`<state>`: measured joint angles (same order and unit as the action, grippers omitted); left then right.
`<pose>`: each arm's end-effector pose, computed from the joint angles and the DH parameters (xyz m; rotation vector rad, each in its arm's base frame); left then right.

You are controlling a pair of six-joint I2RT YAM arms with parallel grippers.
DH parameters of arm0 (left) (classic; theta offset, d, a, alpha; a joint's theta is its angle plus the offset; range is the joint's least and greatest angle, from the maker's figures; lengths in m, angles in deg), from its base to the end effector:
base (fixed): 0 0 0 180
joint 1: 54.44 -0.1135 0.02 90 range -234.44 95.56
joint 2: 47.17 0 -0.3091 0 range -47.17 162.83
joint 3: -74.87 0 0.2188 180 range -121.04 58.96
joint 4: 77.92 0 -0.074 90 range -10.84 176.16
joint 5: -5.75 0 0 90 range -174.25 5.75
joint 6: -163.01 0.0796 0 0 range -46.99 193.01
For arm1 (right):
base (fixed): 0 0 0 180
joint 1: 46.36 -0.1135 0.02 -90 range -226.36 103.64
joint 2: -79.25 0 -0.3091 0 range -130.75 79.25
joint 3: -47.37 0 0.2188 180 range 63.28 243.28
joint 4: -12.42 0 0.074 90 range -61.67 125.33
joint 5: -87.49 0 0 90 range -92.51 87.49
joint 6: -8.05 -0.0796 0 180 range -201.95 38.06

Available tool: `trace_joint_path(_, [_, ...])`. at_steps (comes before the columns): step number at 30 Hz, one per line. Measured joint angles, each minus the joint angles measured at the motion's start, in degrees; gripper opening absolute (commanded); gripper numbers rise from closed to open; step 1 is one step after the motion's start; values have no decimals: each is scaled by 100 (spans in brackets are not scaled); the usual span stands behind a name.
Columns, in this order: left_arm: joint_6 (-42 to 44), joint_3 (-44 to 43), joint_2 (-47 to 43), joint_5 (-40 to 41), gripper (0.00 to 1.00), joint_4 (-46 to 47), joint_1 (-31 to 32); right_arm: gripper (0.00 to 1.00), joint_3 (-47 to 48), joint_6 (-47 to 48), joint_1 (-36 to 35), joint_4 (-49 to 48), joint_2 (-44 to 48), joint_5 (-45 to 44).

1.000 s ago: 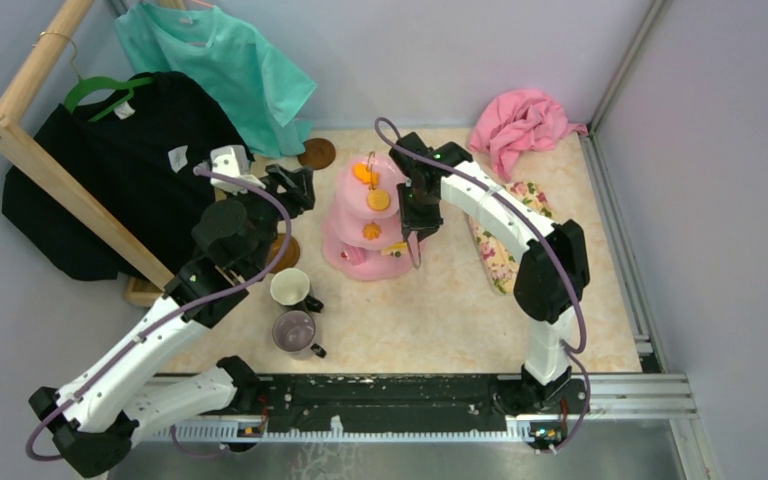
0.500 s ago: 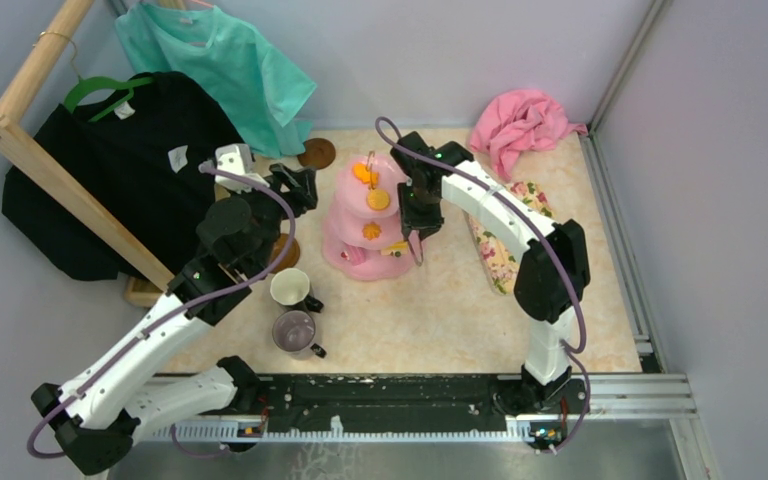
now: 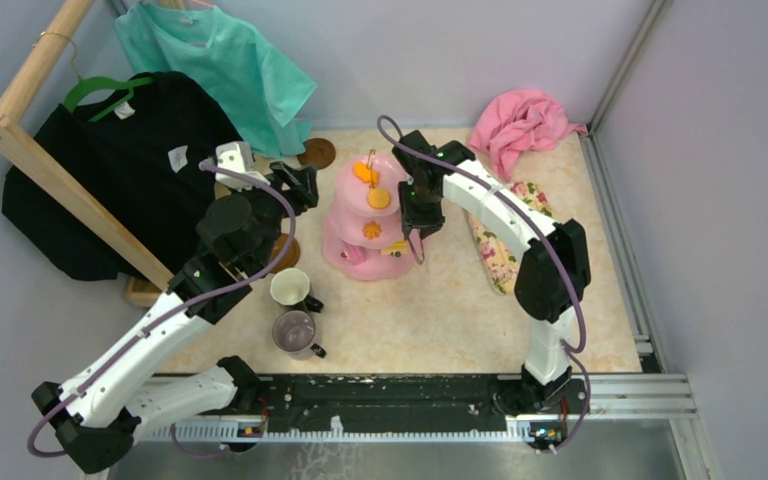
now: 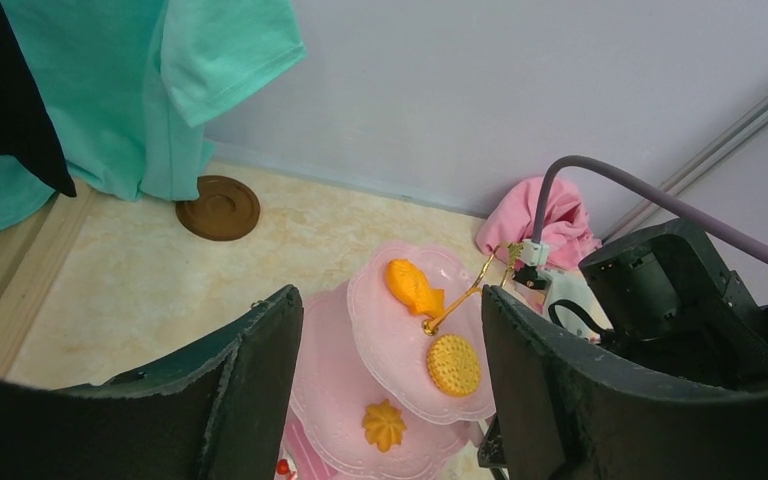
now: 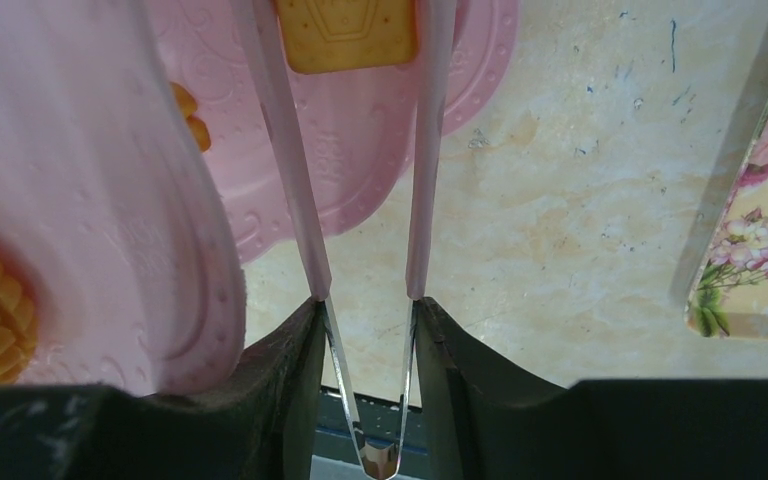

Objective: Serve the afternoon tea
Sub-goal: Place the desert on the desert table.

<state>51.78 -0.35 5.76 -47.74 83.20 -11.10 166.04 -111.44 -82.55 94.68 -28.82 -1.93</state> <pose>0.1590 -0.0849 0.4513 -0.2203 1.5217 -0.4180 0.3056 0.2246 0.3018 -0.1698 2.8614 0.2631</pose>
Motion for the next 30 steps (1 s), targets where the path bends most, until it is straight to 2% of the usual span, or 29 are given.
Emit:
trace_joint_path(17, [-20,-2,57,-24,71,0,0,39,-208,48,37,-188,142,83])
trace_joint_path(30, [-22,-101,151,-107,70,-4,0,39,-603,42,85,-433,645,59])
